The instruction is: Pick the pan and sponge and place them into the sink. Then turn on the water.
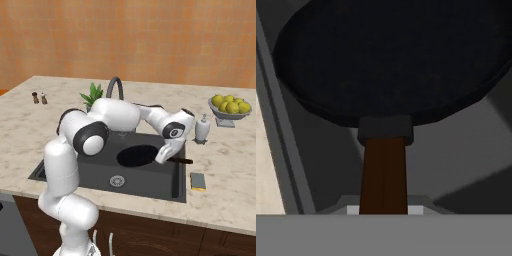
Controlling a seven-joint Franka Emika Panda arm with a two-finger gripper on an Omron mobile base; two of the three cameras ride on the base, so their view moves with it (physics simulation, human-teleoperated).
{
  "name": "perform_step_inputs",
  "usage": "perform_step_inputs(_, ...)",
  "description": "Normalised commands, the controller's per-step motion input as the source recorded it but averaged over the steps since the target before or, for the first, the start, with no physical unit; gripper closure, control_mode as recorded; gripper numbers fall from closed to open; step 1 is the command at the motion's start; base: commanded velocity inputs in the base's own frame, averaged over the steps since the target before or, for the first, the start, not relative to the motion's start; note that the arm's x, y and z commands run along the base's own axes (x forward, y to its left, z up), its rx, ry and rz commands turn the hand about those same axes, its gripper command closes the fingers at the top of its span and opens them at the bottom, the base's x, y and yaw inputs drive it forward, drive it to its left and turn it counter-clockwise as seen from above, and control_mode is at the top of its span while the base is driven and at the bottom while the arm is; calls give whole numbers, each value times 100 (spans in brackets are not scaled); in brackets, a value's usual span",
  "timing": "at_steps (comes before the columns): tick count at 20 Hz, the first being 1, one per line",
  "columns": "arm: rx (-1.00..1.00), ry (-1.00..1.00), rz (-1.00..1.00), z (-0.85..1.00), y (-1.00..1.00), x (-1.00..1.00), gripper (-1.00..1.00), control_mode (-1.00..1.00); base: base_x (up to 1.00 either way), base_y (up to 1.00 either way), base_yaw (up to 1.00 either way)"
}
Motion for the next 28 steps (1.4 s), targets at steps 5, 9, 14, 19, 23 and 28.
perform_step_inputs(5, 0, 0, 2, -33, 63, 0, 100, -100, 0, 0, 0)
perform_step_inputs(9, 0, 0, 0, -45, 70, 0, 100, -100, 0, 0, 0)
perform_step_inputs(14, -1, 8, 0, -48, 48, 0, 100, -100, 0, 0, 0)
perform_step_inputs(19, 0, 11, 0, -38, 6, 12, 100, -100, 0, 0, 0)
perform_step_inputs(23, -1, 5, 0, -36, 0, 29, 100, -100, 0, 0, 0)
perform_step_inputs(28, -1, 0, 0, -47, 8, 23, 100, -100, 0, 0, 0)
